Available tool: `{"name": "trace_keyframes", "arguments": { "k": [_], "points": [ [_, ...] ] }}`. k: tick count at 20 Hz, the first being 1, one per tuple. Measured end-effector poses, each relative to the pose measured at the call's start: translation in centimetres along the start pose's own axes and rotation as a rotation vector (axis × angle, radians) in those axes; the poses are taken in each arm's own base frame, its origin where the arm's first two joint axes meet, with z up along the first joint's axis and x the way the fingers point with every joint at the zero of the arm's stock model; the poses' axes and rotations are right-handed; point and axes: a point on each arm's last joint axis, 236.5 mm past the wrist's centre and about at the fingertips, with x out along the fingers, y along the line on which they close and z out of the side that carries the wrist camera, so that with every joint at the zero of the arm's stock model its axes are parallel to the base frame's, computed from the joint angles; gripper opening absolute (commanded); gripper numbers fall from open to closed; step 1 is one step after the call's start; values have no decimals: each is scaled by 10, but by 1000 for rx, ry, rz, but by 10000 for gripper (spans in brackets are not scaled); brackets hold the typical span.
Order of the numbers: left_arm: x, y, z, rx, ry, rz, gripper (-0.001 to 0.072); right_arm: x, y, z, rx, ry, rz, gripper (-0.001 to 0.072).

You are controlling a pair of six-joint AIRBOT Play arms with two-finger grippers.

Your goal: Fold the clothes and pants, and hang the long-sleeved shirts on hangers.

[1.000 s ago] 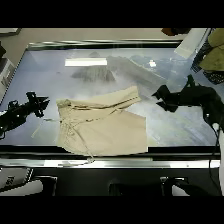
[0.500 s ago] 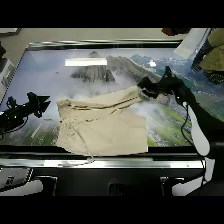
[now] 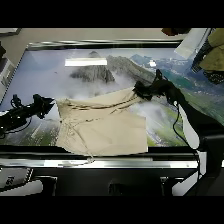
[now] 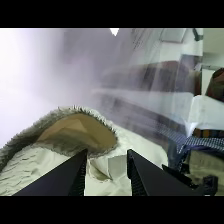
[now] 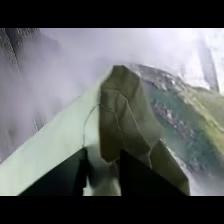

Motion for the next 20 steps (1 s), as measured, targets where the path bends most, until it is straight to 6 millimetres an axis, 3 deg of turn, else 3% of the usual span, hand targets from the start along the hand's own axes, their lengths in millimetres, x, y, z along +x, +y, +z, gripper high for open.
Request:
{"name": "trace_keyframes", "arguments": {
  "k": [4, 8, 15, 17, 18, 20],
  "points": [
    [8, -2, -12, 49, 29, 8, 303, -15, 9, 5, -25, -18, -14, 20],
    [16, -5, -22, 97, 48, 14, 304, -44, 9, 7, -55, -24, -94, 20],
    [32, -13, -42, 174, 74, 22, 293, -92, 0, -28, -29, 107, -242, 21],
    [38, -18, -45, 196, 69, 23, 285, -100, -1, -35, 21, 125, -262, 21],
    [43, -21, -45, 208, 63, 25, 226, -101, 0, -35, 51, 122, -264, 22],
    [52, -27, -44, 229, 58, 24, 226, -101, 4, -30, 125, 90, -250, 23]
  ]
}}
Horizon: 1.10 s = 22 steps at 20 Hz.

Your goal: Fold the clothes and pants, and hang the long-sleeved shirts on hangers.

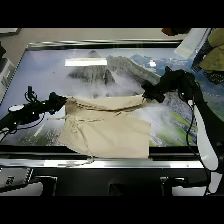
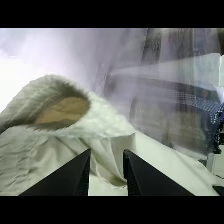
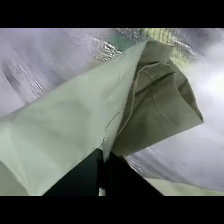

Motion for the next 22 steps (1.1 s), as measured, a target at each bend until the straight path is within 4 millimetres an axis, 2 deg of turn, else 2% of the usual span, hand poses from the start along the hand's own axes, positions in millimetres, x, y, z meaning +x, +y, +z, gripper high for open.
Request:
{"name": "trace_keyframes", "arguments": {
  "k": [4, 5, 6, 7, 10, 12, 13, 14, 17, 19, 22],
  "points": [
    [24, -9, 9, -8, -3, -17, 220, 4, 28, 22, 214, -73, 133, 25],
    [30, -11, 12, -23, -7, -26, 160, 6, 37, 31, 280, -93, 182, 25],
    [36, -11, 15, -39, -10, -32, 157, 8, 46, 39, 350, -112, 235, 30],
    [41, -10, 18, -52, -13, -34, 157, 9, 53, 48, 419, -129, 284, 75],
    [52, -7, 23, -79, -22, -34, 157, 13, 67, 78, 613, -196, 414, 100],
    [56, -4, 26, -87, -33, -30, 158, 20, 70, 97, 707, -253, 479, 323],
    [57, -3, 27, -90, -37, -27, 158, 24, 71, 106, 742, -283, 506, 384],
    [58, -3, 28, -92, -42, -25, 158, 28, 69, 114, 773, -317, 530, 412],
    [59, 2, 35, -99, -74, -9, 158, 38, 59, 134, 787, -406, 554, 431],
    [59, 5, 41, -106, -99, 2, 158, 36, 53, 142, 691, -457, 527, 430],
    [55, 10, 50, -117, -129, 12, 159, 31, 41, 136, 511, -438, 431, 436]
  ]
}}
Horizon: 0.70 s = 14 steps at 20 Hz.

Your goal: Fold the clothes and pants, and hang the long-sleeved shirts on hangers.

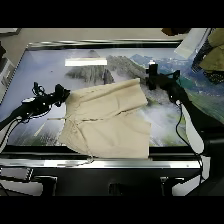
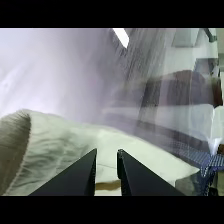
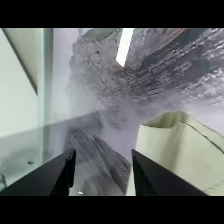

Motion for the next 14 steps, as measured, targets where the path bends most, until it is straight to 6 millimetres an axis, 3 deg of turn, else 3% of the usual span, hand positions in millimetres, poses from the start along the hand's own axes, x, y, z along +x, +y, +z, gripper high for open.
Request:
{"name": "trace_keyframes", "arguments": {
  "k": [1, 4, 5, 7, 8, 9, 10, 14],
  "points": [
    [-1, 1, 3, -3, -5, 1, 188, -5, -7, -2, -55, 36, -37, 477],
    [-8, 2, 9, 10, 2, -14, 221, -27, -45, -6, -226, 176, -195, 489],
    [-12, 2, 10, 23, 11, -19, 305, -36, -62, -6, -280, 225, -256, 489],
    [-19, 1, 9, 66, 43, -25, 305, -53, -88, -9, -377, 316, -351, 491],
    [-23, 2, 6, 94, 65, -24, 313, -59, -97, -12, -416, 356, -380, 495],
    [-26, 3, 3, 120, 84, -20, 423, -65, -105, -16, -452, 395, -407, 496],
    [-28, 4, -2, 150, 105, -13, 444, -69, -110, -19, -480, 423, -422, 496],
    [-28, 8, -11, 218, 135, 17, 444, -71, -125, -30, -556, 491, -451, 495]
  ]
}}
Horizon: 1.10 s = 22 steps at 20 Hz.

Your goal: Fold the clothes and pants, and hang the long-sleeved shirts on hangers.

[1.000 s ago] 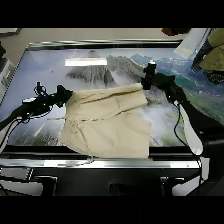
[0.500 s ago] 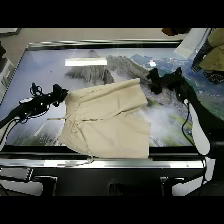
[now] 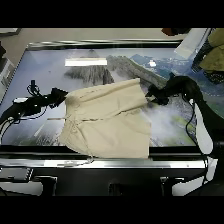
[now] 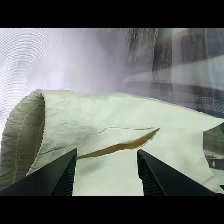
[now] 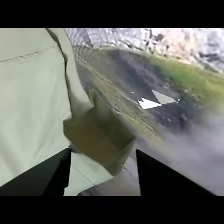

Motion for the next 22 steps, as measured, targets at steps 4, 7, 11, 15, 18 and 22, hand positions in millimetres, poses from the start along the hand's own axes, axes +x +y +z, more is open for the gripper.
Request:
{"name": "trace_keyframes", "arguments": {
  "k": [4, 7, 11, 15, 18, 22],
  "points": [
    [5, 6, 9, 36, -56, 53, 444, 16, 4, -18, -40, 63, -3, 471],
    [6, 12, 20, 48, -112, 92, 444, 21, 7, -28, -67, 93, -6, 211],
    [6, 16, 30, 56, -150, 117, 444, 23, 6, -36, -84, 124, -20, 38],
    [14, 14, 39, 64, -151, 107, 443, 23, 2, -41, -96, 143, -37, 23],
    [26, 14, 34, 60, -104, 86, 362, 22, 0, -42, -98, 149, -42, 23],
    [37, 19, 24, 44, -50, 72, 101, 22, -2, -41, -104, 147, -51, 22]
  ]
}}
